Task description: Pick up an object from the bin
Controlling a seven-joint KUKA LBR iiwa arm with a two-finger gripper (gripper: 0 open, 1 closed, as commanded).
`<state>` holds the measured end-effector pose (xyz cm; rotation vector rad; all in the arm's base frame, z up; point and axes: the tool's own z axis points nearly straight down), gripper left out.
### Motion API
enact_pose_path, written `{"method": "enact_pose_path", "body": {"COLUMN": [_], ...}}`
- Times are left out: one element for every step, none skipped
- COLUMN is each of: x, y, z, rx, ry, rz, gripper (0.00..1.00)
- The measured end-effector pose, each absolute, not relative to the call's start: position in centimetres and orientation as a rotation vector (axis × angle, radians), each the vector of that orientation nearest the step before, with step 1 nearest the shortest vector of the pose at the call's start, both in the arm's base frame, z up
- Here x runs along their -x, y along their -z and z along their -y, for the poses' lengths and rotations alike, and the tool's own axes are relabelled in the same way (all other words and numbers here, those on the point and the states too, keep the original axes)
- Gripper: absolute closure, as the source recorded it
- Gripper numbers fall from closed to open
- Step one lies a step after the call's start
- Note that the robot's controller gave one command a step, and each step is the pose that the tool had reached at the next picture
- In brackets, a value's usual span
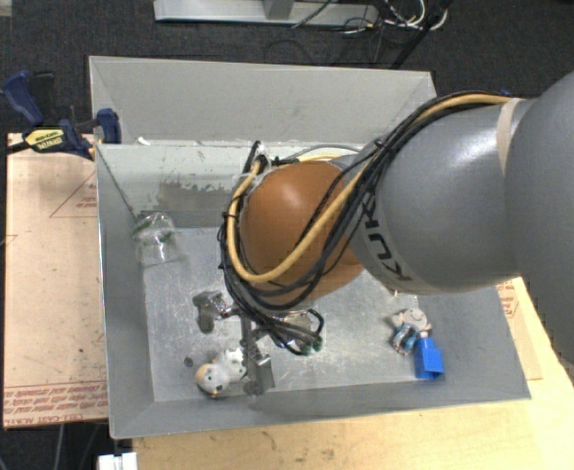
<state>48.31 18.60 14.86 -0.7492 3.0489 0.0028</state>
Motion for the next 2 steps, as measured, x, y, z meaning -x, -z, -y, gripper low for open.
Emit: {"method": "enact_pose_path", "body": {"x": [-48.6,-48.4], "y": [-9.9,-6.9], "z": [-19.0,-19.1], "rx": [0.978,1.247], "ry": [-0.001,-0.003], "rz": [-2.977,-2.884], "gripper": [0.00,1.00]}}
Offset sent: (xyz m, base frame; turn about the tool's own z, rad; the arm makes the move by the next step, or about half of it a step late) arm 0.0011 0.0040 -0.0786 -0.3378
